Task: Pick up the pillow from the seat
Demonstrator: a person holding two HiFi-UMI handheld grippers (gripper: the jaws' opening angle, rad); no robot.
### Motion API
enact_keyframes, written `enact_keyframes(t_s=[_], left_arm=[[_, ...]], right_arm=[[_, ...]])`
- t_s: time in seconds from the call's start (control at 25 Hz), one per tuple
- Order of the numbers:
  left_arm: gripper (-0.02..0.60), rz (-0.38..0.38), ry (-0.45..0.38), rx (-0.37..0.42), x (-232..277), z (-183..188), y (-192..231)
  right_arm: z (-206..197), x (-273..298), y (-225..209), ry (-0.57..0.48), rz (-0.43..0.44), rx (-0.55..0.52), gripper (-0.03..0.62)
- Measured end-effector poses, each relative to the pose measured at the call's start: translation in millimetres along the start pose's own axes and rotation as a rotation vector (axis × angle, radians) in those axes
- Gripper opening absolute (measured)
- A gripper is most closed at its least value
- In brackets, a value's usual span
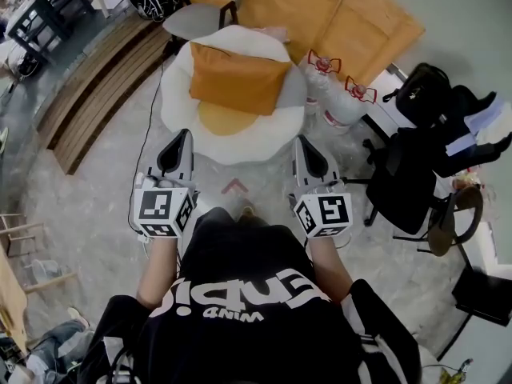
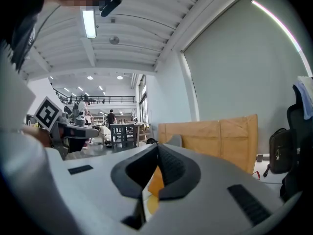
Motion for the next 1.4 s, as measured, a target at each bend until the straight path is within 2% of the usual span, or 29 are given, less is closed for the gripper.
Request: enact_keyframes(t_s=[0.28, 0.72, 1.08, 1.4], left_arm=[[0.009, 0.015, 0.003, -0.002, 16, 5, 8], [0.009, -0.036, 0.007, -0.006, 73, 9, 36], [0.009, -0.063, 0.037, -0.029, 140, 18, 92], [0.009, -0.101, 0.025, -0.042, 212, 36, 149]], right_arm=[[-1, 21, -7, 0.011, 0.02, 0.01, 0.021], [-3, 66, -21, 0.027, -0.035, 0.022, 0.021], [8, 153, -20, 0.06, -0.035, 0.027, 0.021], [30, 243, -27, 0.059, -0.055, 0.006, 0.021]])
Point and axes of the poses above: the fingertips, and each gripper's own axes: x forward along the fingers, y to its left, z out of its top, the point moved 8 cm from there along -x, backward along the fingers, and after that the axes turned 6 degrees about y, right-handed, at the moved point
